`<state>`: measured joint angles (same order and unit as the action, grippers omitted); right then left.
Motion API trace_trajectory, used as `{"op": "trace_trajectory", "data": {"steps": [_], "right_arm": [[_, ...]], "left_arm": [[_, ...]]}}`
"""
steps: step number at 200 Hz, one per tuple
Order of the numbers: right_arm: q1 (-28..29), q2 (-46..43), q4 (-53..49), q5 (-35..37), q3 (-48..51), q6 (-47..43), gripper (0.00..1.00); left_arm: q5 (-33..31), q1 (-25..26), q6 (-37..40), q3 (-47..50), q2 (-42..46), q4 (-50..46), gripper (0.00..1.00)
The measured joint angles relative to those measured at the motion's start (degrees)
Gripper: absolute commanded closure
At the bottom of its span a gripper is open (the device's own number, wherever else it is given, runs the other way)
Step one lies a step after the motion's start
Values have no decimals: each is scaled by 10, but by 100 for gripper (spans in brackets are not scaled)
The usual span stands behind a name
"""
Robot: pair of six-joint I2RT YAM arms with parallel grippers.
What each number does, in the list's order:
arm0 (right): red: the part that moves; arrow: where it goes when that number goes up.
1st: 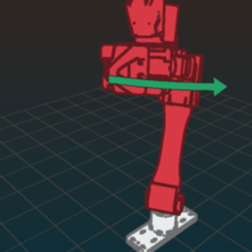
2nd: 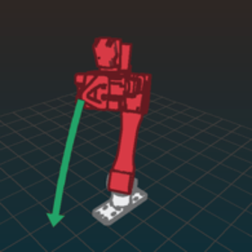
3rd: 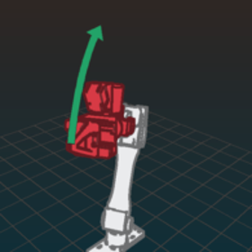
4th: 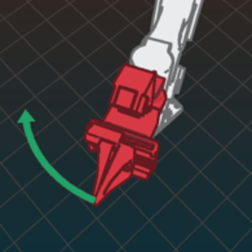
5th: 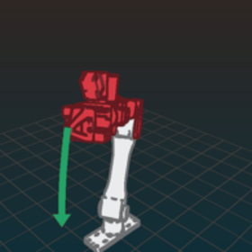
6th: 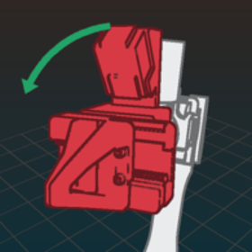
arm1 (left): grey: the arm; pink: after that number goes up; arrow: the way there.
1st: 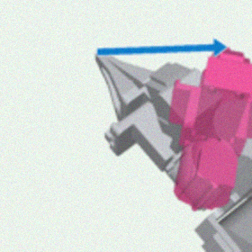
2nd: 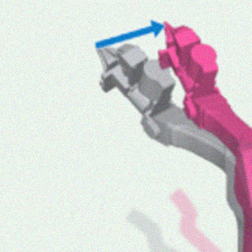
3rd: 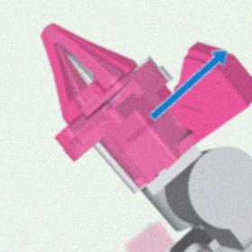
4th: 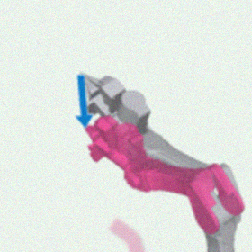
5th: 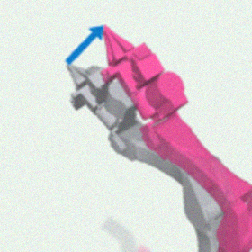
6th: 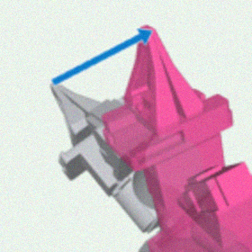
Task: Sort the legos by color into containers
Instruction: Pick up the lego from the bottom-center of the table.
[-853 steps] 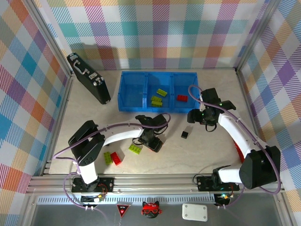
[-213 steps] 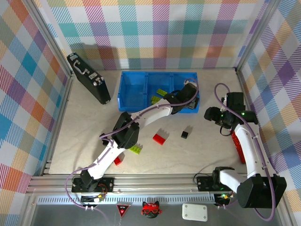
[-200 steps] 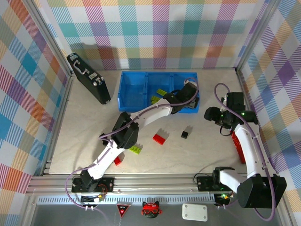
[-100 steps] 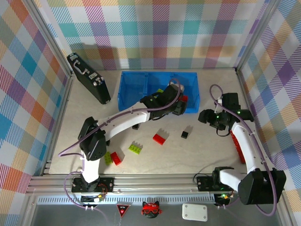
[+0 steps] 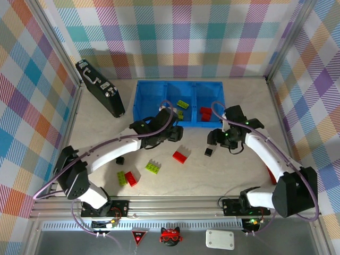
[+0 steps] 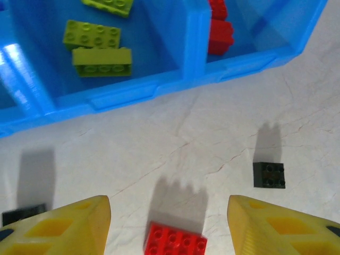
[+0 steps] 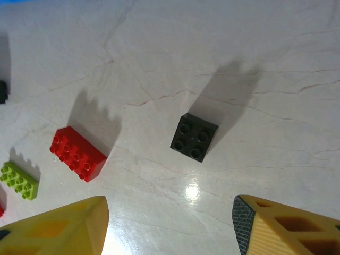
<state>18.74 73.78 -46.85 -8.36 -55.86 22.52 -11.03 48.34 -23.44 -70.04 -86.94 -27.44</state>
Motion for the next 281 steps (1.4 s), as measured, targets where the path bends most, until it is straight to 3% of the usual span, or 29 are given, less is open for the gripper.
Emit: {"op": "trace_trajectory", "data": {"steps": [84,172,281], "right_arm": [[104,88,21,19,-37,8,38],[204,210,31,36,-125,-11,42],[282,309,13,71,-186,-68,43]], "left_arm": [[36,-88,-42,154,121,-1,40],[89,-181,-62,223,207,-16,40],[117,-224,-70,254,288,-72,39]]}}
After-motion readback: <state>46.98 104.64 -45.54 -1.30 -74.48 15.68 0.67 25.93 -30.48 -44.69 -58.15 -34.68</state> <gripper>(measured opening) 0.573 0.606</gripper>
